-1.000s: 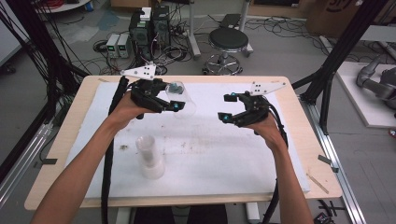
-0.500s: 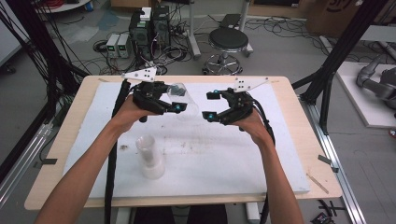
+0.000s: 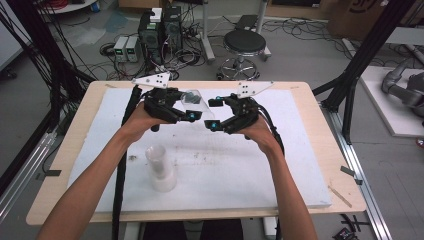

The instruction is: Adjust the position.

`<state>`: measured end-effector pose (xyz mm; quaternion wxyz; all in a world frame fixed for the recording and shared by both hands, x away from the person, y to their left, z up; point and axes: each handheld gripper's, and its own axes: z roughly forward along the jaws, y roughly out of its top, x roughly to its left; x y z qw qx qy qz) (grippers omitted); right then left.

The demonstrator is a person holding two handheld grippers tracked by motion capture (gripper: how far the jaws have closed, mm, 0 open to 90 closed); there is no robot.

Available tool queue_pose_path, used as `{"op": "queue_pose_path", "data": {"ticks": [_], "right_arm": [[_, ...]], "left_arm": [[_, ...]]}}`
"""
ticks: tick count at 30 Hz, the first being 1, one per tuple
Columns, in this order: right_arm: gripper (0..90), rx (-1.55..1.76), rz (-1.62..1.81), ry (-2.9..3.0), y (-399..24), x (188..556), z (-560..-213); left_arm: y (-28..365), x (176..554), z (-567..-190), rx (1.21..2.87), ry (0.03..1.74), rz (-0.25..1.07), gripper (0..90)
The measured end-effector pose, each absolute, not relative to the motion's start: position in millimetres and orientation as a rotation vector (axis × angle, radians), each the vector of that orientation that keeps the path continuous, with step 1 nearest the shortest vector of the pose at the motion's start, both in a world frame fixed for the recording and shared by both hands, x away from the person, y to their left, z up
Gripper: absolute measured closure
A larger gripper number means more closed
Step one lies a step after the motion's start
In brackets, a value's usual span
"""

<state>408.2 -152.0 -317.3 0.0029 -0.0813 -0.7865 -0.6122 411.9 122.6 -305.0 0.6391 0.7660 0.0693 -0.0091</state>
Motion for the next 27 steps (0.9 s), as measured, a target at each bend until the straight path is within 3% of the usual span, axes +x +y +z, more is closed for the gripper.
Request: {"op": "queue_pose_path", "data": {"ticks": [17, 22, 27], "right_arm": [[16.1, -0.225, -1.897, -2.484, -136, 407, -320], [19.0, -0.205, -1.889, -2.496, -131, 406, -321], [27.7, -0.189, -1.897, -2.500, -131, 406, -320]], "left_arm": [[117, 410, -302, 1.736, 0.142, -0.032, 36.7], [117, 409, -300, 1.730, 0.134, -0.033, 36.9], [118, 409, -300, 1.733, 0.138, -0.032, 37.0]]}}
